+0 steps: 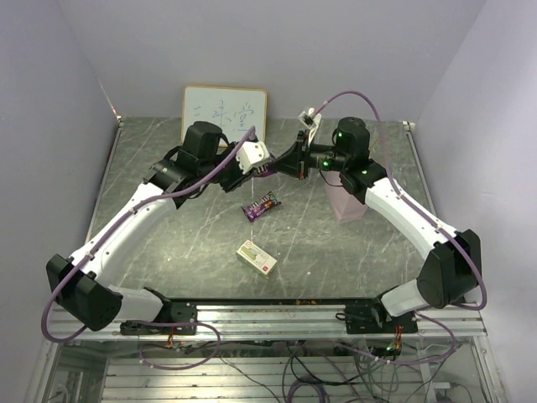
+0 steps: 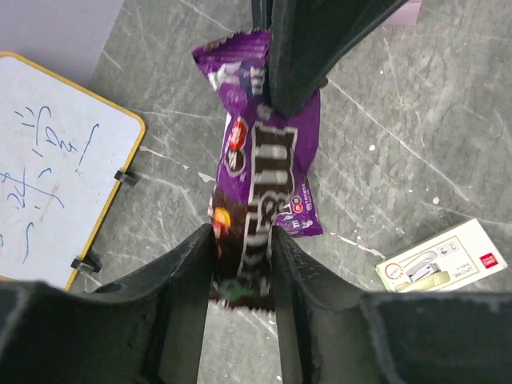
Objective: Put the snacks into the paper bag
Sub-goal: Place the snack in the paper bag.
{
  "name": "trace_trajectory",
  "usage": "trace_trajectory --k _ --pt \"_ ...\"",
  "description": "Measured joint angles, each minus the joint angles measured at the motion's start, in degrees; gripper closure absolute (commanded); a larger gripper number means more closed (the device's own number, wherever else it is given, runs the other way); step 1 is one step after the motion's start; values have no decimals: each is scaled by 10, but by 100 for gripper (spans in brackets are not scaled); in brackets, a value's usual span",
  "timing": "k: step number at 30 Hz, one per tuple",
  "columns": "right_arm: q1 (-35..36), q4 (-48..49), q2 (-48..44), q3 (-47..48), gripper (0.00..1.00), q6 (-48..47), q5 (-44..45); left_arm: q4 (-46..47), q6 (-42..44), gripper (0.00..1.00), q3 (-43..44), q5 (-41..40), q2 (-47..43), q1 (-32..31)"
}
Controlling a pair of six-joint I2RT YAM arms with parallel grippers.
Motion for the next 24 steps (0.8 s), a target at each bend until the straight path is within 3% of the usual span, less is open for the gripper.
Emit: trace_trajectory --k 5,12,17,24 --pt "-30 -17 -24 -8 100 -15 8 15 -10 25 -14 -5 -27 0" --pt "-124 -68 -99 -9 100 -57 38 30 -13 10 -51 -24 -82 -1" --pt "-170 -135 -149 8 100 -107 93 35 -10 7 -73 -35 -110 -1" --pt "-218 -230 -199 58 100 -172 234 37 -6 7 -89 -43 -130 2"
